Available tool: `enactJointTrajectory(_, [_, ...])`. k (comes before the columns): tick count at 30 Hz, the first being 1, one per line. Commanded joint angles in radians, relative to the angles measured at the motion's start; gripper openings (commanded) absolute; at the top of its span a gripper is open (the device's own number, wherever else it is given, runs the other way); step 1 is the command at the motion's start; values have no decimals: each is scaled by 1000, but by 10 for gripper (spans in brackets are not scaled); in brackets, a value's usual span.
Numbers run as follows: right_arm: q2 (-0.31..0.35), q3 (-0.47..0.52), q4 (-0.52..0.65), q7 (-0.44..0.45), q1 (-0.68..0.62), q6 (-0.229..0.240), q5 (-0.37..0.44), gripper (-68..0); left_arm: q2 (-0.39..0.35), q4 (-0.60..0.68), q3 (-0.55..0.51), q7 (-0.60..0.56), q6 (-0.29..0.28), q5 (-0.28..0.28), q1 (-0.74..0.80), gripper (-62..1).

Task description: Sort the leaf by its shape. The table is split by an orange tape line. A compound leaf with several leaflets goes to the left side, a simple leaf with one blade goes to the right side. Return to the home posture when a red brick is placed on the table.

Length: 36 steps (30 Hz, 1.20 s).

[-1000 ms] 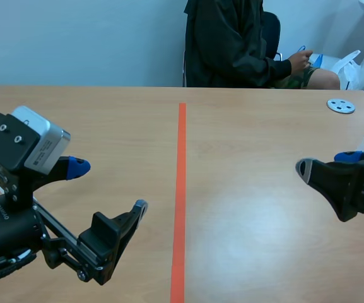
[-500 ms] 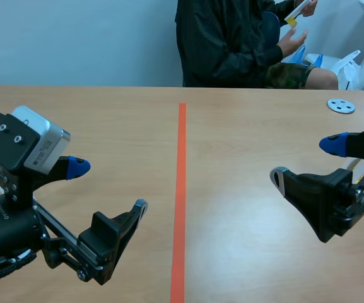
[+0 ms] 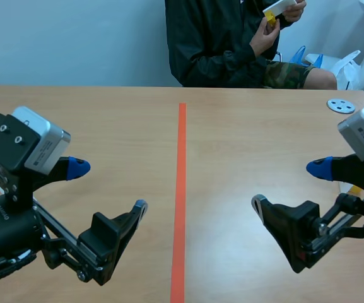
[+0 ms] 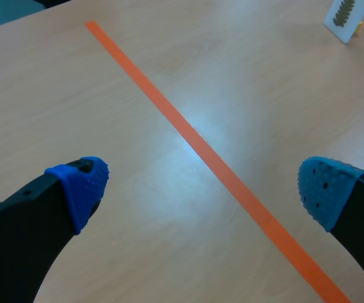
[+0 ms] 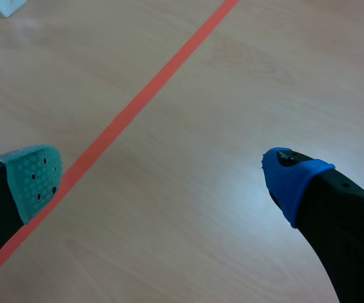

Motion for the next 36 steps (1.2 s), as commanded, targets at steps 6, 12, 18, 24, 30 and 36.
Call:
enactJointTrajectory(6, [24,-23,12,30,24,-74,-11,4,2,10,-5,-13,2,-13,5,14])
enactJointTrajectory(12, [62,-71,10,33,51,-83,-11,4,2,10,-5,-13,2,-13,5,14])
enactJointTrajectory(18, [111,-130,6,37,85,-83,-11,4,2,10,-5,-13,2,-13,5,14])
enactJointTrajectory(24, [137,-164,5,38,106,-84,-11,4,2,10,-5,-13,2,-13,5,14])
enactJointTrajectory(30, [136,-166,2,44,106,-84,-11,4,2,10,-5,-13,2,-13,5,14])
enactJointTrajectory(36, [136,-166,0,44,106,-84,-11,4,2,10,-5,-13,2,-13,5,14])
